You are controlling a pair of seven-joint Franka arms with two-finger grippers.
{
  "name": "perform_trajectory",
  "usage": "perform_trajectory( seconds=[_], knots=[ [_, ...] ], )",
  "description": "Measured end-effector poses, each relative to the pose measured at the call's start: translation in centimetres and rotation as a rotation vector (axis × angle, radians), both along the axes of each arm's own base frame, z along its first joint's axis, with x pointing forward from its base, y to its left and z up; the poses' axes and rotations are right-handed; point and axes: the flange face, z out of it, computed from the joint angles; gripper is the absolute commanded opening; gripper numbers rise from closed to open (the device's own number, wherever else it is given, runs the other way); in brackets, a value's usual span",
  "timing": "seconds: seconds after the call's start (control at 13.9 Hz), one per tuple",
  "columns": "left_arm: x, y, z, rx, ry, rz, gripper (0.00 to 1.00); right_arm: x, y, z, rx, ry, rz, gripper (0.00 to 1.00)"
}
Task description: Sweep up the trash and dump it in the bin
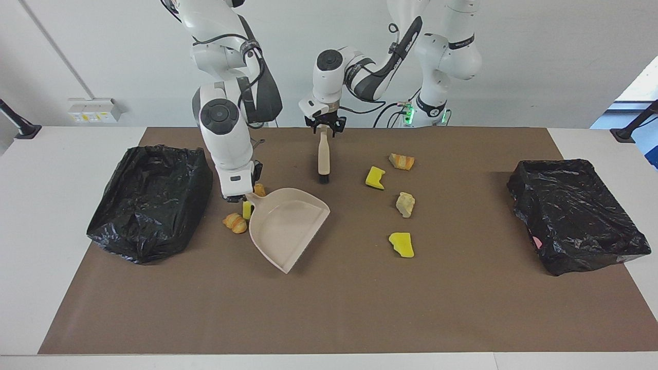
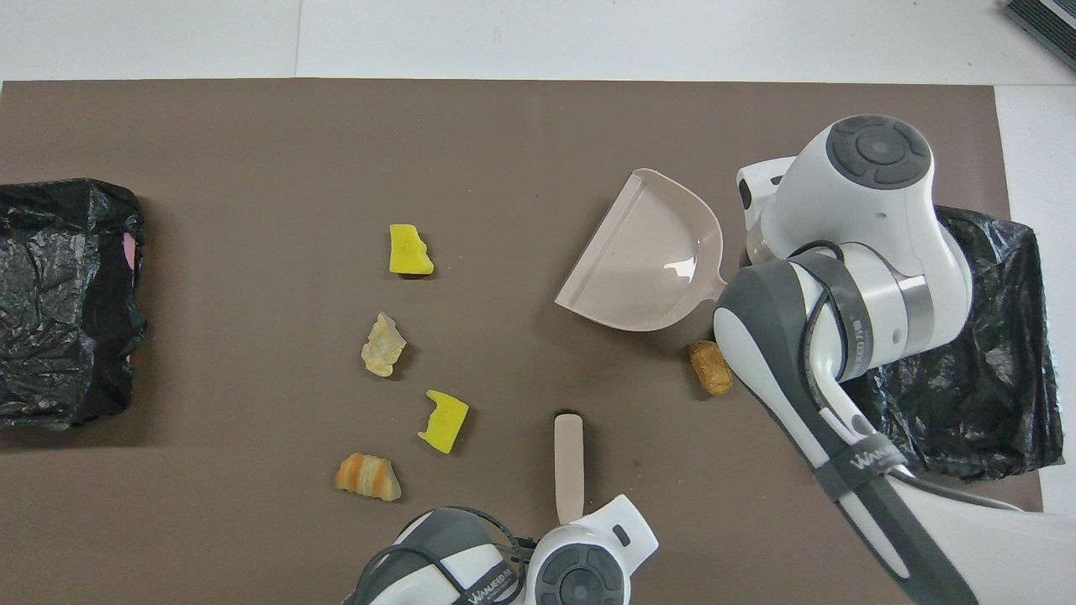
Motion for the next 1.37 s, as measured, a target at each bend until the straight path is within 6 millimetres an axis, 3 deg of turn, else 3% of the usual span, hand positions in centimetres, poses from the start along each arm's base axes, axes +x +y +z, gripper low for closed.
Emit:
perform_trajectory(
  seconds=[0.22,0.5,0.72,0.86,1.15,1.37],
  knots=[
    [-0.3,-0.1,-0.1,0.009,0.005,0.009,0.00,-0.2,-0.2,-0.3,0.010,0.028,0.104,0.00],
    [0.4,0.3,0.3,0.023,0.014,0.029,0.00,-0.3,-0.6,-0.4,-0.013,0.042,0.166,0.00],
    [2.9,1.4,2.8,0.034,0.024,0.071,0.00,-0.4,-0.2,-0.4,-0.025,0.041,0.182,0.00],
    [4.4,3.1,4.4,0.070,0.043,0.099,0.00,-0.8,0.6,-0.6,-0.026,0.053,0.203,0.00],
    [6.7,8.1,6.3,0.190,0.103,0.216,0.00,-3.3,4.8,-2.6,-0.044,0.105,0.264,0.00],
    [5.5,10.1,6.0,0.298,0.094,0.392,0.00,-4.5,4.2,-3.4,-0.051,0.131,0.260,0.00]
  ],
)
